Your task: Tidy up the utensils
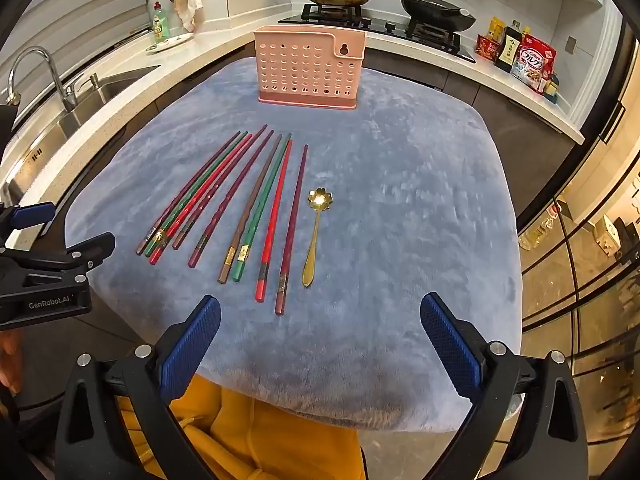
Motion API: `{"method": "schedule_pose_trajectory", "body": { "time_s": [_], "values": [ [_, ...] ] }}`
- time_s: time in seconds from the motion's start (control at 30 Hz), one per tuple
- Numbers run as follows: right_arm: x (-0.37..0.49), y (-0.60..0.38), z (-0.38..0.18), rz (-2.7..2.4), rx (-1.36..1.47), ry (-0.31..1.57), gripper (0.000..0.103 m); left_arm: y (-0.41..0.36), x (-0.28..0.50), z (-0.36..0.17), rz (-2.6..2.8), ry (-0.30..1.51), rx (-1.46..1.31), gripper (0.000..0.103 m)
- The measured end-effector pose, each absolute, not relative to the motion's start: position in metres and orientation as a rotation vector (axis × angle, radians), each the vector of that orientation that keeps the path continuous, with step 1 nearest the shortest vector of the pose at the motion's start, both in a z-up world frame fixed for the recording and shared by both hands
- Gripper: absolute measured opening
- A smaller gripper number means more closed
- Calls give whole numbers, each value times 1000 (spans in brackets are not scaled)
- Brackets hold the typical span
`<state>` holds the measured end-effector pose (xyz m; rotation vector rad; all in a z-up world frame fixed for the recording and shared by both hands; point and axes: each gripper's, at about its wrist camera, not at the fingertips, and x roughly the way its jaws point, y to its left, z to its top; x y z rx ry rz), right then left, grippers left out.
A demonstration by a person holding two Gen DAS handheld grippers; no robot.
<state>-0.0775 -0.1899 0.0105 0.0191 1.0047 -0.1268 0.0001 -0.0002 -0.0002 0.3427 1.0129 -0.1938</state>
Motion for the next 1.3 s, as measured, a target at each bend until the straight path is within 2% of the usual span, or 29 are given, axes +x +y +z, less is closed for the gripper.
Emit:
{"method": "schedule_pose_trajectory", "body": {
  "time_s": [1.3],
  "values": [
    [-72,-187,6,-123,14,1008,96,-3,-1,1,-199,1003,346,94]
  ]
}}
